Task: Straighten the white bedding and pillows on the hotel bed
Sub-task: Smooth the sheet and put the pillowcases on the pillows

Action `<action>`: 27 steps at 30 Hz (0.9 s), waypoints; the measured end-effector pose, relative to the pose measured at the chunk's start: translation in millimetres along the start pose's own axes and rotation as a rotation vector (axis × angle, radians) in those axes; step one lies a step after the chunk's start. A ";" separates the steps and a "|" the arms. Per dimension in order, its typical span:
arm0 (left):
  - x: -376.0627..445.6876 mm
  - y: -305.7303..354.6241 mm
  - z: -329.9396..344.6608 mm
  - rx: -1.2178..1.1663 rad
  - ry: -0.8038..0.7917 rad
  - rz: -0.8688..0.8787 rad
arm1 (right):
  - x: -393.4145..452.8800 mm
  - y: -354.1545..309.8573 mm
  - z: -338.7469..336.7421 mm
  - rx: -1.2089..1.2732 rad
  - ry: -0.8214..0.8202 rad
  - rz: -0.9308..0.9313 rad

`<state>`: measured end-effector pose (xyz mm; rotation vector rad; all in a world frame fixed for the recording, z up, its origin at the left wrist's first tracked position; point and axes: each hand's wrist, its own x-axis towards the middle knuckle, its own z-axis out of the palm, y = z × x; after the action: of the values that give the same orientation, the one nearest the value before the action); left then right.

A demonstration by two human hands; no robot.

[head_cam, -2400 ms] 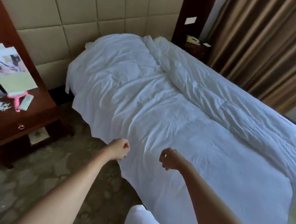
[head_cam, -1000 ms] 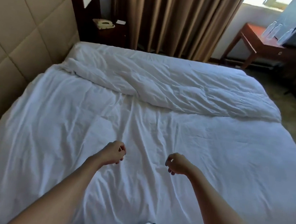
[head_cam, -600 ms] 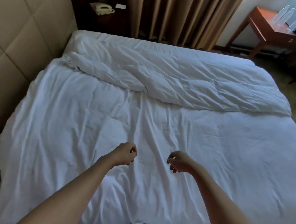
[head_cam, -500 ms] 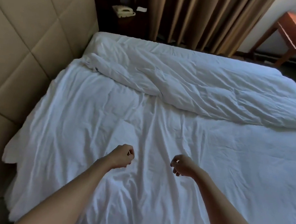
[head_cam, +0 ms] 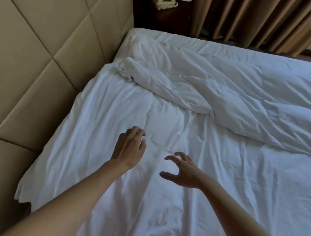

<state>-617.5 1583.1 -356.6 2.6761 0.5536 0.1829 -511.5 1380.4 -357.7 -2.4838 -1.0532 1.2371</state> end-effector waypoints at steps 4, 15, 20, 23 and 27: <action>75.7 -63.7 19.6 0.250 -0.090 0.138 | 73.1 -26.8 -17.6 0.021 0.224 0.001; 119.8 -186.4 113.3 0.273 -0.041 0.142 | 285.0 -17.2 -60.5 -0.108 0.496 0.217; 120.4 -205.2 143.2 0.203 0.053 0.172 | 358.9 -21.5 -83.6 -0.122 0.679 0.275; 121.5 -210.6 155.4 0.191 0.105 0.195 | 388.3 -20.0 -95.6 -0.088 0.662 0.356; 121.9 -214.0 161.6 0.186 0.135 0.205 | 392.5 -13.3 -96.4 0.000 0.780 0.241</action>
<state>-548.8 1754.9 -585.7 2.9166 0.3498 0.3897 -286.7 1664.1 -537.8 -2.7466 -0.5522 0.2138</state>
